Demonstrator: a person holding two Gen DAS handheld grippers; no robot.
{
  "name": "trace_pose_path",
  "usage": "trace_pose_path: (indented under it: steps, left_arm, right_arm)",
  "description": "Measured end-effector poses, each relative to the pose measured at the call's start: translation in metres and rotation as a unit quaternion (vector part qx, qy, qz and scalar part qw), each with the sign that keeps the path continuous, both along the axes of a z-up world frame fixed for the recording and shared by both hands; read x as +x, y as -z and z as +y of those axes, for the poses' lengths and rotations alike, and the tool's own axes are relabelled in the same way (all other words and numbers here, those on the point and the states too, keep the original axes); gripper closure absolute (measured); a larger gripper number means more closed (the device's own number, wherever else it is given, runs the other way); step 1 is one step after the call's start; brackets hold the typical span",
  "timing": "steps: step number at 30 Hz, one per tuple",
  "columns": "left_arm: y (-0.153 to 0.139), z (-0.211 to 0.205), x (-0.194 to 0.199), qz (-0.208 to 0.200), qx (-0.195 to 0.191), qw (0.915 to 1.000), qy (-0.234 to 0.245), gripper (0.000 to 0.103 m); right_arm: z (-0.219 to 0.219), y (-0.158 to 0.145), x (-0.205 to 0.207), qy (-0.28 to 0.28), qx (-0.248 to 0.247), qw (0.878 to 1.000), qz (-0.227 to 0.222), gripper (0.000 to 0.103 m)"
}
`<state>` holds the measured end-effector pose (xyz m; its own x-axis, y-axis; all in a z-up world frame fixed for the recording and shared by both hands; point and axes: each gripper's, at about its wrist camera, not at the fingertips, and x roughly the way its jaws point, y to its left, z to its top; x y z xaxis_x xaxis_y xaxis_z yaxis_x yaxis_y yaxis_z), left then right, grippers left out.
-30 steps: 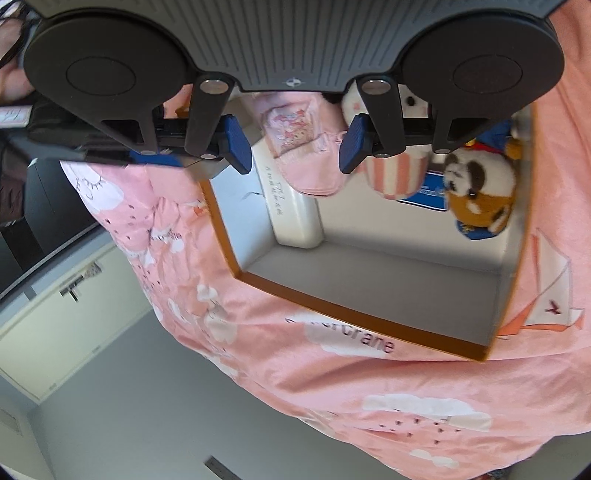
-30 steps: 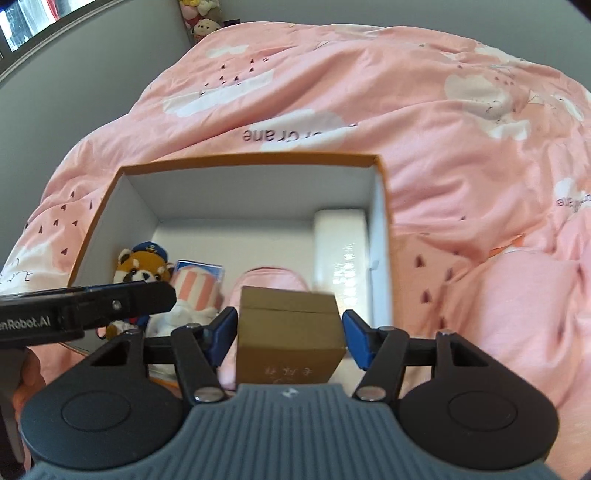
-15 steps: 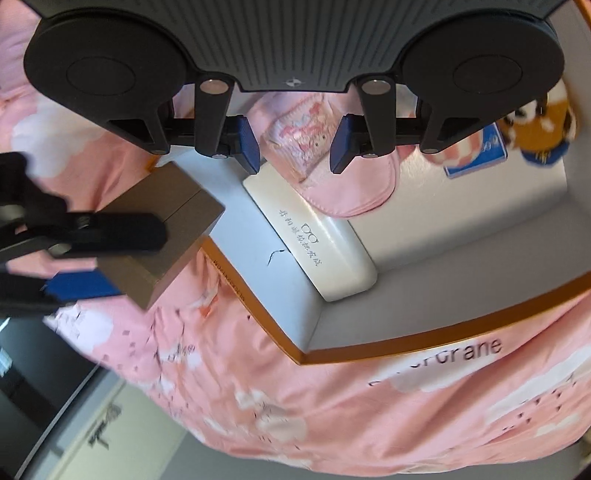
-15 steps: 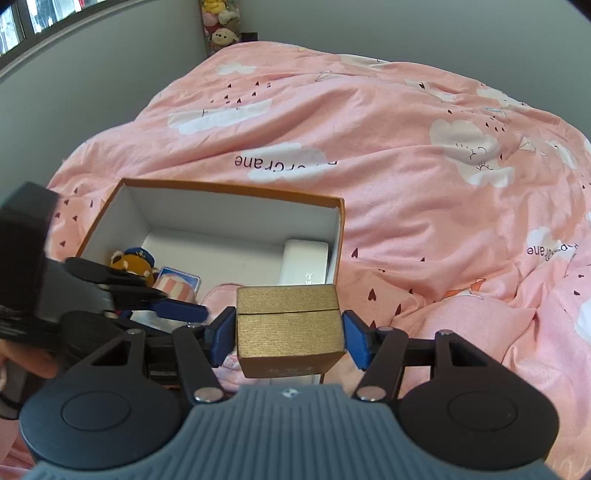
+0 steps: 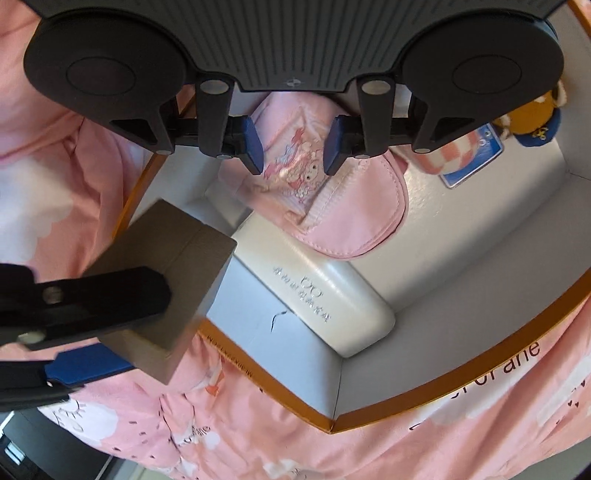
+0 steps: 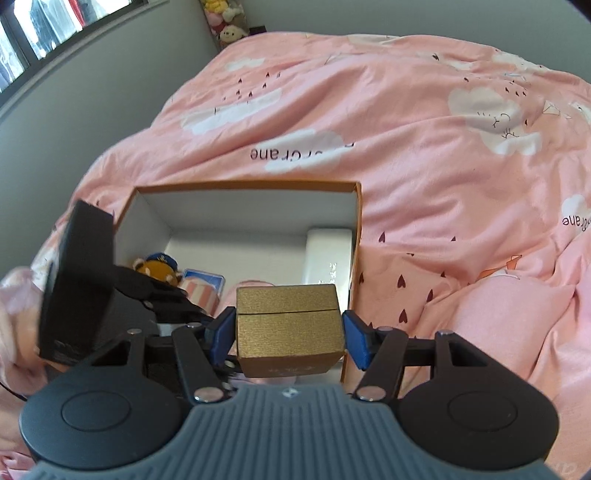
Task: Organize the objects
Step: 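Carry the gold cube box over the orange box with the right gripper, then lower the gold box beside the white case and open the right gripper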
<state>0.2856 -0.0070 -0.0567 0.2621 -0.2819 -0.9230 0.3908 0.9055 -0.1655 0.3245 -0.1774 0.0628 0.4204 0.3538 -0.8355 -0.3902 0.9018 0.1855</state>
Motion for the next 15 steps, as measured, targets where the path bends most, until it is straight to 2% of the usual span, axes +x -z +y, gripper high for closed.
trace_pose_path:
  steps: [7, 11, 15]
  left_arm:
    - [0.001, 0.01, -0.002, 0.007, -0.001, 0.9997, 0.023, 0.061]
    - [0.001, 0.014, -0.002, 0.007, -0.006, 0.9995, 0.031, 0.062]
    - [0.001, 0.021, -0.004, 0.008, -0.011, 0.9991, 0.039, 0.065]
  right_arm:
    - [0.03, 0.011, -0.001, -0.041, -0.091, 0.995, -0.013, 0.04]
    - [0.058, 0.024, -0.006, -0.09, -0.173, 0.98, -0.03, 0.04]
    - [0.071, 0.039, -0.004, -0.1, -0.215, 0.971, -0.005, 0.04]
